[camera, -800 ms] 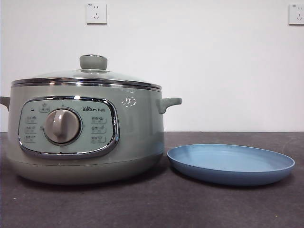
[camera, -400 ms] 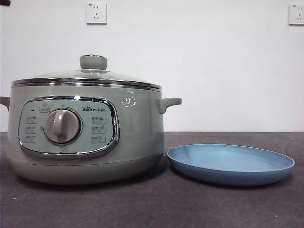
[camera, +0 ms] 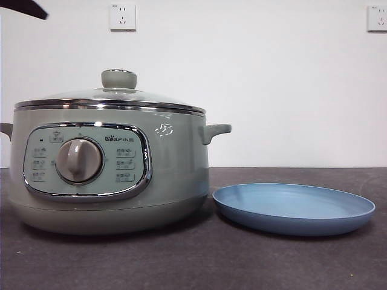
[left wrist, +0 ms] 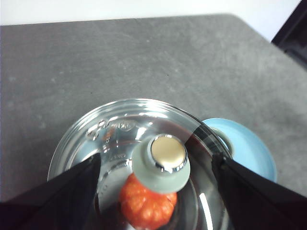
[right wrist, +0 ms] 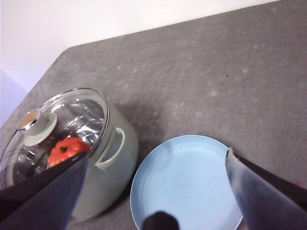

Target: Take the pumpkin out from the steamer,put the pumpkin in the blue plate,close the lid

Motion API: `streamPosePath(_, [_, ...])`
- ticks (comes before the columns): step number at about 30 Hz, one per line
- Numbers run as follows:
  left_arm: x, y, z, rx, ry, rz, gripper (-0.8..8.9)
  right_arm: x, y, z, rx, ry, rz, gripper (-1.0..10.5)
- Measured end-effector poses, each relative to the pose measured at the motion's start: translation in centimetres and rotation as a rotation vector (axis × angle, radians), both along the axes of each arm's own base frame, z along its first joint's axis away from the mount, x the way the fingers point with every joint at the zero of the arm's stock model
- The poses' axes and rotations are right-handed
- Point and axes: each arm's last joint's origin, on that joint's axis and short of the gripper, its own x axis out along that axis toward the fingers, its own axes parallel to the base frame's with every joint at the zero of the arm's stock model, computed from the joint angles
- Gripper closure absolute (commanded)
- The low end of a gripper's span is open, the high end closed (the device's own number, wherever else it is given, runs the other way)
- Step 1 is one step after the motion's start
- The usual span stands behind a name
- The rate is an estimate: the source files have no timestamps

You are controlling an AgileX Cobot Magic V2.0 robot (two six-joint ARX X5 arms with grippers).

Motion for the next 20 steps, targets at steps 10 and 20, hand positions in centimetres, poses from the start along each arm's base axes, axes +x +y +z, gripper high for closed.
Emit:
streamPosePath(10, [3.4,-4.5,-1.9,0.13,0.046,-0.069,4.27,-0.2,0.0,-0.3,-0.003,0.038,0.0,4.7])
streamPosePath(20, [5.7,-6.7,-5.0,0.202,0.121,-0.103,4.28,-0.2,0.0,-0.3,-0.003,0.04,0.0,4.7])
